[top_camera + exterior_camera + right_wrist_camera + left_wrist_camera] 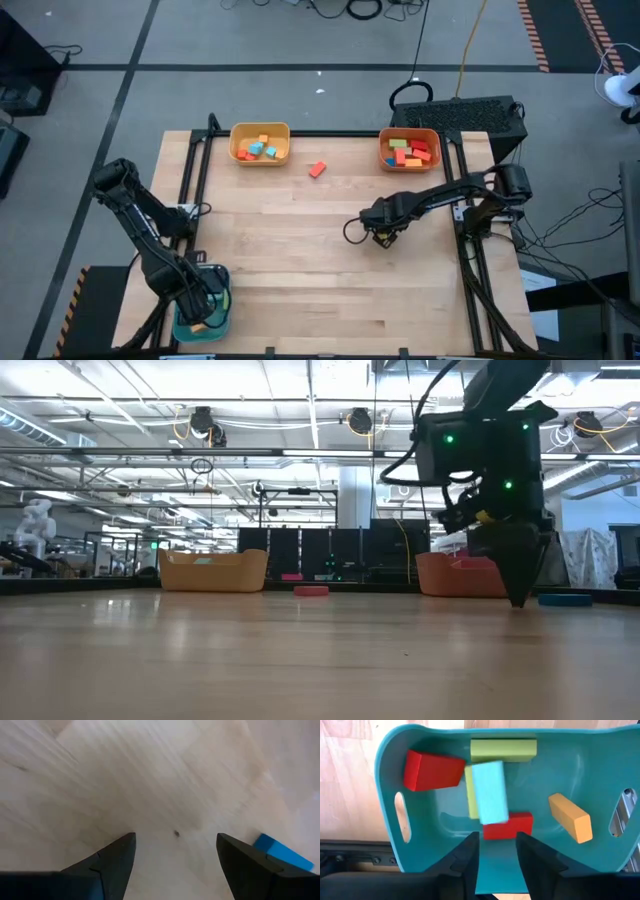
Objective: Sort blocks by size
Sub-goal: Put the large light blue block into the blue bin, then put the dark blue block into the blue bin
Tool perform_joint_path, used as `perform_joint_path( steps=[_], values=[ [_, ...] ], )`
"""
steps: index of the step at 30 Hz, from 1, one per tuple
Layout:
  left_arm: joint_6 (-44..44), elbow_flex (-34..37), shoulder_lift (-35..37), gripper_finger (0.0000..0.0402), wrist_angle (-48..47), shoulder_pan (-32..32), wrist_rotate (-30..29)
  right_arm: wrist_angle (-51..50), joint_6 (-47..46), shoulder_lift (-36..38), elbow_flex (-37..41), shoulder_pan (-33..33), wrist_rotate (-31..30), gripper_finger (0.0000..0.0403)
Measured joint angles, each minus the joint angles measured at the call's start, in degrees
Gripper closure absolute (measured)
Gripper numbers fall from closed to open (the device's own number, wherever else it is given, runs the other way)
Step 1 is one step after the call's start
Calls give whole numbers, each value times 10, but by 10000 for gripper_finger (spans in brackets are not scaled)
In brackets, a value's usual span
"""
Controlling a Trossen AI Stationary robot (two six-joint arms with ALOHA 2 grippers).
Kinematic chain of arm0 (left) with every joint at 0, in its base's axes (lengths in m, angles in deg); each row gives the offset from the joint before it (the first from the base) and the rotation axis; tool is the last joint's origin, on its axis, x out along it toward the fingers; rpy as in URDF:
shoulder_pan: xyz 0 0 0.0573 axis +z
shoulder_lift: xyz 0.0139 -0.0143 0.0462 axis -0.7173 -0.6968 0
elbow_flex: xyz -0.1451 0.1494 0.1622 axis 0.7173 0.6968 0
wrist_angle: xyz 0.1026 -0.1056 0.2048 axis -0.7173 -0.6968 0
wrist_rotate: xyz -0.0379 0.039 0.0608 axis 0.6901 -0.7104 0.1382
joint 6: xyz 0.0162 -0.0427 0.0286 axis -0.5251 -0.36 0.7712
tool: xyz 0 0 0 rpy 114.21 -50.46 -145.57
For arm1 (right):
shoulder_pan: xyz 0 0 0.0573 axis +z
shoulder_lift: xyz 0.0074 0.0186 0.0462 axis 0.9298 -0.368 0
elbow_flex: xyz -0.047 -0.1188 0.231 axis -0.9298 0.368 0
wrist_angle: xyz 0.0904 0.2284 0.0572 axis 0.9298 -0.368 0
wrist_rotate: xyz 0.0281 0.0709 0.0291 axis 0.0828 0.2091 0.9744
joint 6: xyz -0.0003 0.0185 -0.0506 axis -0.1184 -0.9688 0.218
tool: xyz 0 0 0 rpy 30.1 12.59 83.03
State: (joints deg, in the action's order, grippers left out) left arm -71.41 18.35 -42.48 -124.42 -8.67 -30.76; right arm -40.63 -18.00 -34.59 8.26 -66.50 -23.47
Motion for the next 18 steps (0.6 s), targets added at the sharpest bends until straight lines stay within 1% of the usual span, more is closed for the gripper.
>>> perform_joint_path(
  steps=[4, 10, 14, 16, 18],
  values=[
    [0, 0, 0, 265, -8, 0, 7, -17, -11, 42, -1, -1, -14, 138],
    [1, 0, 0, 263, -40, 13, 10, -82, -91, 110, -1, -15, -26, 138],
    [6, 0, 0, 262, -42, 22, -7, -123, -117, 141, 5, -34, -42, 138],
    [10, 0, 1, 262, -42, 25, -18, -141, -117, 153, 21, -48, -42, 138],
    [16, 0, 5, 262, -40, 25, -30, -137, -119, 167, 44, -60, -41, 138]
  ],
)
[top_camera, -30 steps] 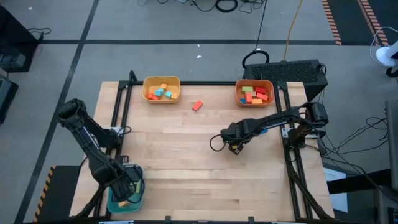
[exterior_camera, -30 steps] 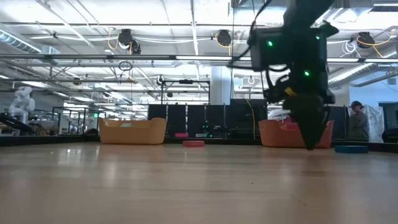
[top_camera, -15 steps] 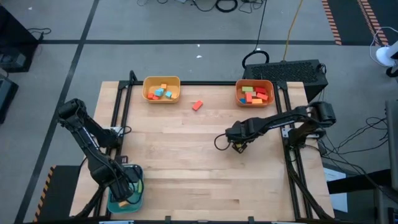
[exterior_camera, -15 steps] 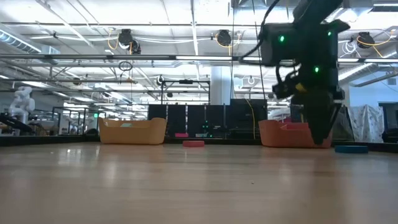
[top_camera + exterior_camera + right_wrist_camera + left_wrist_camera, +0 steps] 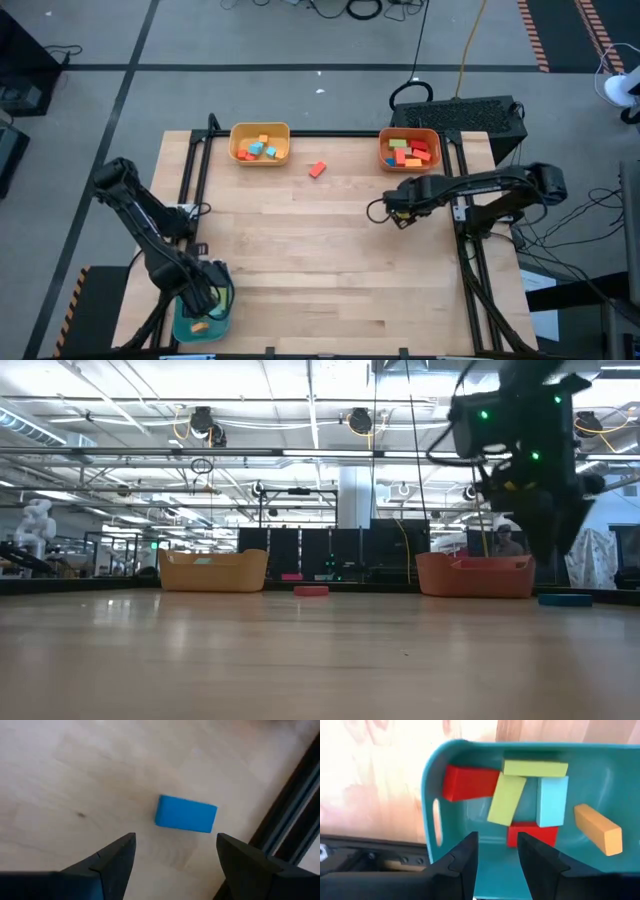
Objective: Sort blocks by size
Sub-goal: Put the dark blue block into the blue bin
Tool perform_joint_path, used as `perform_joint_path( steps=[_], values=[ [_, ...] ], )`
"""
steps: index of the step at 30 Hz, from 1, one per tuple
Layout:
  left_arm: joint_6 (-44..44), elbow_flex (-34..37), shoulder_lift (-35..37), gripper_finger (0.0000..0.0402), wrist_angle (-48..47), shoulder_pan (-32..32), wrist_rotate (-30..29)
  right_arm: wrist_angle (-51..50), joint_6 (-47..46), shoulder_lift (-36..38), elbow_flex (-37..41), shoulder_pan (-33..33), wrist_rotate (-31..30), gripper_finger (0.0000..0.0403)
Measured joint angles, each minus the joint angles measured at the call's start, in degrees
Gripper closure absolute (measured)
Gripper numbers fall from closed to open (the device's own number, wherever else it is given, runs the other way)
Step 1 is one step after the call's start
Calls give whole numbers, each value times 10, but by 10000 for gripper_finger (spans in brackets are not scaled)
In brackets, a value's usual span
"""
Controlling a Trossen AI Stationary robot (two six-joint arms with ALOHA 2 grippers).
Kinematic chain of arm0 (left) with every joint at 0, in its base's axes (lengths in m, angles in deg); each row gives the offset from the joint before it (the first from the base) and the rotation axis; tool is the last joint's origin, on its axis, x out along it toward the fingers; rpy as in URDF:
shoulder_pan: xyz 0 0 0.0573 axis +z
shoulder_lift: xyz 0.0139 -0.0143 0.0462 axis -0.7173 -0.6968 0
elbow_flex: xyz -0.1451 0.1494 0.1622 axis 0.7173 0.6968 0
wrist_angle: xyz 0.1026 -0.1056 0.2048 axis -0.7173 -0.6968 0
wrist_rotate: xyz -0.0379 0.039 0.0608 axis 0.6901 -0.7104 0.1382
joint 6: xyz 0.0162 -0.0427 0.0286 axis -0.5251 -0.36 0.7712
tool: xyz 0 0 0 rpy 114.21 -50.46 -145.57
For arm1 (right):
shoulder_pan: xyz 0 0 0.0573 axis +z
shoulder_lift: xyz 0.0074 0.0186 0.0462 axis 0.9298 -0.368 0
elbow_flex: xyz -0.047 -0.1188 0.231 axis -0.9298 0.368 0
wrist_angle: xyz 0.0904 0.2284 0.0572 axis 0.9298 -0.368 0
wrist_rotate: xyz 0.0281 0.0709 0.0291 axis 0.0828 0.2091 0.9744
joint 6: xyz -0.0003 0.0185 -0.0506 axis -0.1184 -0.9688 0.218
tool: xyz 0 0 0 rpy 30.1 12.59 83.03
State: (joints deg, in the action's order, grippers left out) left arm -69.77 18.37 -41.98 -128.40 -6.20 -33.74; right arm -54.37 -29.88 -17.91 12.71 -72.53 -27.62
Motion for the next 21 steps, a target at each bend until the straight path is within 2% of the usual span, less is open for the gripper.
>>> perform_joint_path(
  steps=[5, 11, 21],
  values=[
    [4, 0, 24, 262, 0, 0, -39, 47, 9, 30, 62, -26, 34, 138],
    [0, -13, 59, 262, 0, 12, -108, 95, 17, 42, 120, -58, 46, 138],
    [31, -78, 92, 262, 2, 35, -247, 208, 65, 47, 152, -102, 56, 138]
  ],
)
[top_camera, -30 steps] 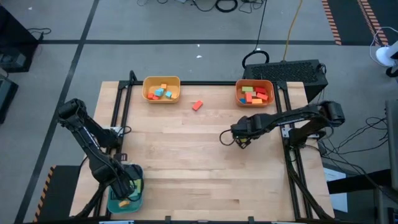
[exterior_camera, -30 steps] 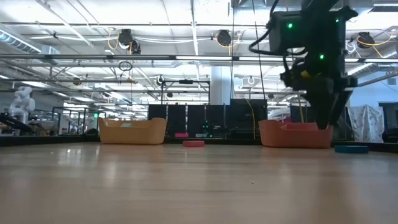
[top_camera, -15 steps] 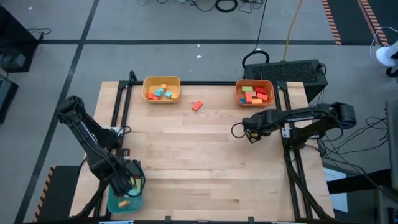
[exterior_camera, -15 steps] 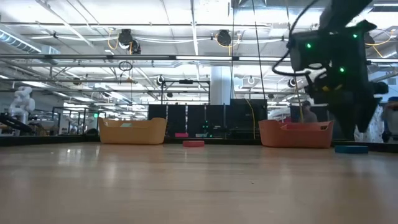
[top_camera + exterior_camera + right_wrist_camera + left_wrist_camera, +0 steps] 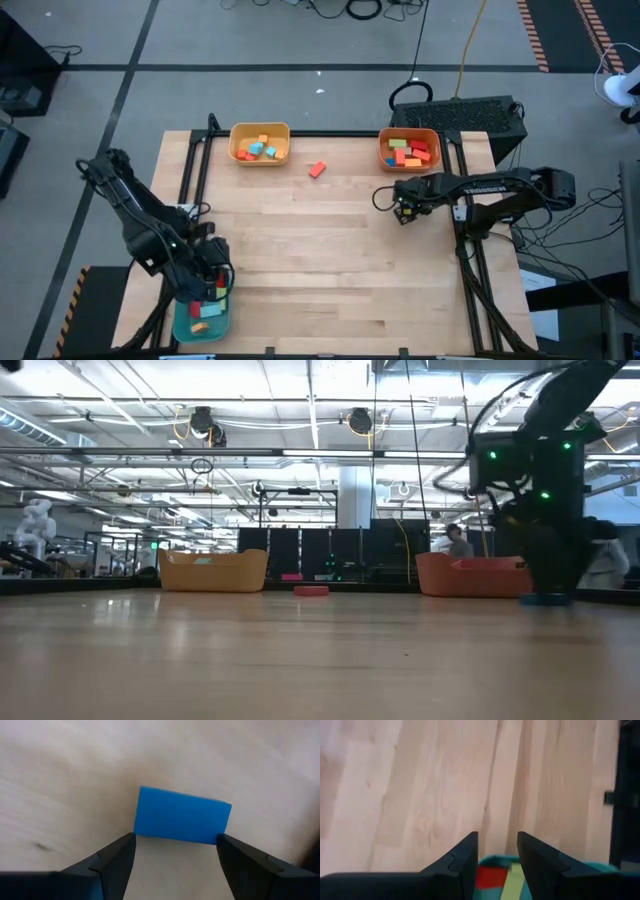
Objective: Sort blocks by size
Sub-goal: Put the dark blue block into the blue bin
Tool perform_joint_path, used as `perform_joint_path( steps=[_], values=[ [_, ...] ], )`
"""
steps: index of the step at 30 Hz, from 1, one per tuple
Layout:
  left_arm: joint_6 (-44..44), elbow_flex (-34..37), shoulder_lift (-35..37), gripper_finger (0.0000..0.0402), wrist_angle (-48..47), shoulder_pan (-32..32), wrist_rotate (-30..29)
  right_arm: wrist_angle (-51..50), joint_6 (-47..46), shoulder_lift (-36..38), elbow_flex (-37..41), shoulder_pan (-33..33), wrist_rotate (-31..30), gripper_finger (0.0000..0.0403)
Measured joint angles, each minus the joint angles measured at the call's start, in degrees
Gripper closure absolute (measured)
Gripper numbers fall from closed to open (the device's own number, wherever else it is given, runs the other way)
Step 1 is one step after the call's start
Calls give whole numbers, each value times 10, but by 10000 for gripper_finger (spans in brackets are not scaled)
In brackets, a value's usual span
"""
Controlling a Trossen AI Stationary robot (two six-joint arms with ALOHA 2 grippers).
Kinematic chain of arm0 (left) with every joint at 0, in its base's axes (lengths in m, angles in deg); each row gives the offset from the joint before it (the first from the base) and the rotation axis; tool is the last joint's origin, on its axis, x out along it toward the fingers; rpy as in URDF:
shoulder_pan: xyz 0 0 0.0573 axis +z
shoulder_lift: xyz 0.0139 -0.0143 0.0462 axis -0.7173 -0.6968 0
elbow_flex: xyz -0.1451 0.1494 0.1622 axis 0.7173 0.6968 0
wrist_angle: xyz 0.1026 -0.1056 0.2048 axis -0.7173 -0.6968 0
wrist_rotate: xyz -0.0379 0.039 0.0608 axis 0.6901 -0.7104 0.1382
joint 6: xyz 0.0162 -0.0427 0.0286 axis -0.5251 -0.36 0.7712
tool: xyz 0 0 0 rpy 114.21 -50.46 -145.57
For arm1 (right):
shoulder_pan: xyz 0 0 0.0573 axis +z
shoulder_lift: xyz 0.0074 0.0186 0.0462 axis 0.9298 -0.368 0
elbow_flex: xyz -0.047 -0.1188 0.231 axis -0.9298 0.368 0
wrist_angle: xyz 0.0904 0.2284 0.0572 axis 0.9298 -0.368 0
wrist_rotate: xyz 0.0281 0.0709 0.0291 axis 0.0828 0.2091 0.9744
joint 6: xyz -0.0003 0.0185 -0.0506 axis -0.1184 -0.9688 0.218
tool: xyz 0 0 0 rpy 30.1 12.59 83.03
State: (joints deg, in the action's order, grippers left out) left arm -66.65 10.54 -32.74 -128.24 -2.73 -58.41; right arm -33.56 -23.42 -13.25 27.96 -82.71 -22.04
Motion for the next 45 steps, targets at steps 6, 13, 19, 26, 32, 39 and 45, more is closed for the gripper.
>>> perform_joint_path(
  steps=[6, 13, 19, 26, 32, 39, 45],
  values=[
    [31, -18, 2, 262, 1, 2, -33, 84, -1, 14, -18, 28, 77, 138],
    [47, -20, 2, 262, 0, 10, -67, 77, 54, 25, -73, 54, 80, 138],
    [93, -20, 2, 262, 4, 10, -166, 53, 258, 21, -81, 54, 31, 138],
    [153, -20, -6, 262, 36, 10, -275, 32, 371, 12, -80, 54, 34, 138],
    [150, -20, -31, 262, 44, 28, -329, 48, 448, -25, -80, 54, 31, 138],
    [150, 5, -75, 262, 62, 63, -393, 67, 477, -96, -80, 54, 16, 138],
    [150, 23, -104, 262, 84, 103, -396, 68, 495, -138, -84, 54, 16, 141]
  ],
)
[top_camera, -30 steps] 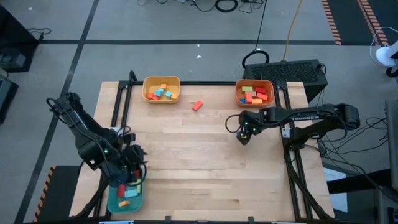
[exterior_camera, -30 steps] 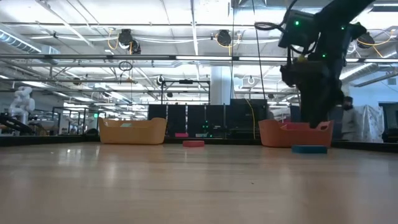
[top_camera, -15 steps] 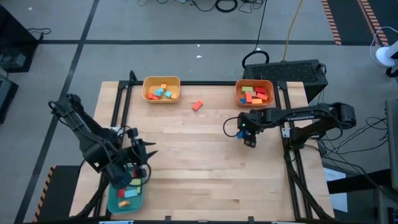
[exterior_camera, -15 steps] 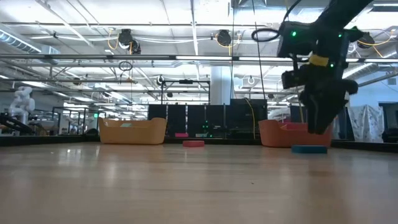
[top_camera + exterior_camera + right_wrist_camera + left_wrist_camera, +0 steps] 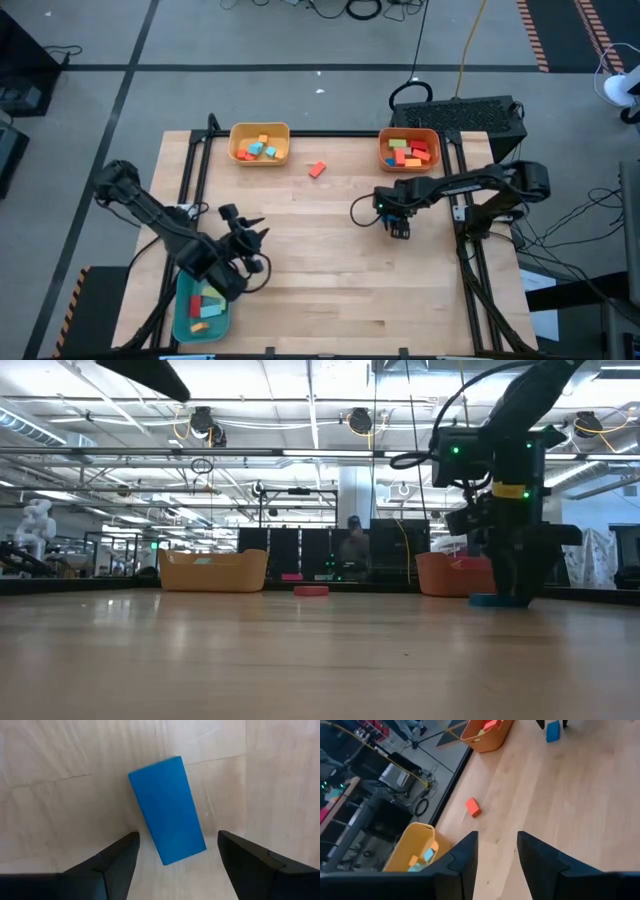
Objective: Sort blocks by size
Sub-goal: Put the dark blue block into the blue bin
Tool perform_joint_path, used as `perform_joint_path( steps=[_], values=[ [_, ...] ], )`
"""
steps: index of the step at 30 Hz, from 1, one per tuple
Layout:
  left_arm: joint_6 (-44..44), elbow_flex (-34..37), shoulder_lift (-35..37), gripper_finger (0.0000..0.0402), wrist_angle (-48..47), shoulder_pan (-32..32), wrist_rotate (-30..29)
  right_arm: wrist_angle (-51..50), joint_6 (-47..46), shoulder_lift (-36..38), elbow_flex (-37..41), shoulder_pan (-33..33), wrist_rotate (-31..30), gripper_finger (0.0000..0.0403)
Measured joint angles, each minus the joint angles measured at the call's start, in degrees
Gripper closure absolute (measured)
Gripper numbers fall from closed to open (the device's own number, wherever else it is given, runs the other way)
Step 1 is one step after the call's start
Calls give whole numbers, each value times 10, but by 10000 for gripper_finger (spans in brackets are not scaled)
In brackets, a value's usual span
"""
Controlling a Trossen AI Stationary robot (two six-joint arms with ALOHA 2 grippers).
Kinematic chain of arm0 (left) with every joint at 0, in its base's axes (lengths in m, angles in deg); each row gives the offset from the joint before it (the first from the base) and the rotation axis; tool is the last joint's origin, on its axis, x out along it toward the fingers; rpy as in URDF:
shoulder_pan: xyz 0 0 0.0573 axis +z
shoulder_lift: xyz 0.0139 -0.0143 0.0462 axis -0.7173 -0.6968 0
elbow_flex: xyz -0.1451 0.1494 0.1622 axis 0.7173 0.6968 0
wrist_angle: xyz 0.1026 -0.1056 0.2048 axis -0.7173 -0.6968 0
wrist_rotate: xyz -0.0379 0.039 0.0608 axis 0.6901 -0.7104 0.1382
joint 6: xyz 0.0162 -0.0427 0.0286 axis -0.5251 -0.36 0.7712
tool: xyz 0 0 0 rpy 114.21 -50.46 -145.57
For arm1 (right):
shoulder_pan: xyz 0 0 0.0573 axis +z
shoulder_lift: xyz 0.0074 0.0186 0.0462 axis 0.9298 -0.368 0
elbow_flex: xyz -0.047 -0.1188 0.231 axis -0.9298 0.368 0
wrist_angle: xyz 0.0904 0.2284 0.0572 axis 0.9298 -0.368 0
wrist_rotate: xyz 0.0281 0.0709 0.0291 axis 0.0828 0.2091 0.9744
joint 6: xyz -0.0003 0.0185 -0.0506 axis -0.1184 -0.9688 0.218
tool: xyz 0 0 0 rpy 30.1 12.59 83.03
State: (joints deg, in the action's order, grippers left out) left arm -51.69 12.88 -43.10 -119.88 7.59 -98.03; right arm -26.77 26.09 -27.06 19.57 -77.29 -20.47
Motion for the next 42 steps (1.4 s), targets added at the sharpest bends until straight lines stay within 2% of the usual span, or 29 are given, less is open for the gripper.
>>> perform_joint_path(
  steps=[4, 10, 12, 15, 22, 24, 28, 34, 38, 42],
  values=[
    [29, 17, -9, 262, 67, 19, 0, 1, -24, -2, 1, 0, 7, 172],
    [102, 68, -10, 262, 182, 37, 2, 2, -71, -2, 2, 1, 17, 277],
    [116, 80, -10, 262, 200, 43, 9, 4, -75, -2, 2, 0, 21, 300],
    [145, 87, -10, 262, 224, 53, 41, 6, -89, -2, 2, 4, 20, 300],
    [314, 130, -10, 262, 374, 79, 122, 49, -129, 6, 5, 27, 19, 300],
    [355, 138, -10, 262, 403, 89, 135, 82, -146, 15, 6, 38, 25, 300],
    [420, 147, -10, 262, 445, 105, 147, 161, -174, 26, 5, 62, 80, 300],
    [503, 147, -10, 262, 501, 128, 204, 290, -184, 30, 4, 95, 138, 300],
    [541, 147, -10, 262, 529, 141, 231, 341, -190, 31, 4, 113, 141, 300],
    [589, 146, -18, 262, 540, 155, 303, 368, -232, 31, 4, 127, 142, 300]
  ],
)
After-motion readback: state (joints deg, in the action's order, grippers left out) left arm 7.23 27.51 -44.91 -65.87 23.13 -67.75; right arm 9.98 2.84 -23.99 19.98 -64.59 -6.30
